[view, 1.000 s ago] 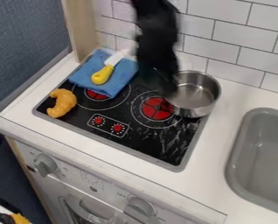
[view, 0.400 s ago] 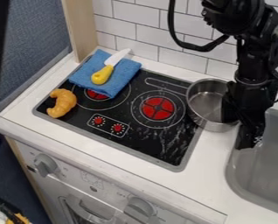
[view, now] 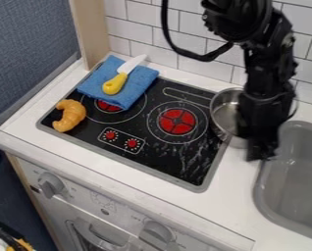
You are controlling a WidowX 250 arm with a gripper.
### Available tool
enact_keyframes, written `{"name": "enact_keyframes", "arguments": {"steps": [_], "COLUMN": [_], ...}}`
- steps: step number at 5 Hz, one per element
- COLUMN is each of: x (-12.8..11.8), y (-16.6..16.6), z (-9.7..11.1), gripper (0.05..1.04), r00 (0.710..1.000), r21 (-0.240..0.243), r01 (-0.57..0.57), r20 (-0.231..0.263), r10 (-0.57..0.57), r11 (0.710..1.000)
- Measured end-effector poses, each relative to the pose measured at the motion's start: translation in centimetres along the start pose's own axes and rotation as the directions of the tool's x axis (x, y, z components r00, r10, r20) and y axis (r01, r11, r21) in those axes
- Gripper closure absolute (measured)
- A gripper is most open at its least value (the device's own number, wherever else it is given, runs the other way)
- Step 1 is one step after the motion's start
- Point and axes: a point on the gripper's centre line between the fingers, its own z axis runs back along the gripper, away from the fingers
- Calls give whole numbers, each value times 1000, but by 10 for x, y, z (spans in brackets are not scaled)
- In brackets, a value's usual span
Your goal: Moved the silver pot to the bottom right of the burner
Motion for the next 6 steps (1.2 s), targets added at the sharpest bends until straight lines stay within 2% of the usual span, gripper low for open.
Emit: {"name": "enact_keyframes", "arguments": {"steps": [1,2,3,4,5,6], "x": [-5,-17,-36,-69,-99,-119], "y": [0,5,2,-7,-18,-24], "z": [4,16,44,54,42,29], "gripper": [901,989,1000,1000,1000,1000], "r00": [1000,999,997,992,983,976], "r21": [11,22,34,-9,-40,-32], "r01": [-12,-46,-50,84,174,216], "r20": [-2,10,56,99,72,26], "r10": [12,46,48,-83,-171,-215], "r11": [1000,999,998,996,984,976]}}
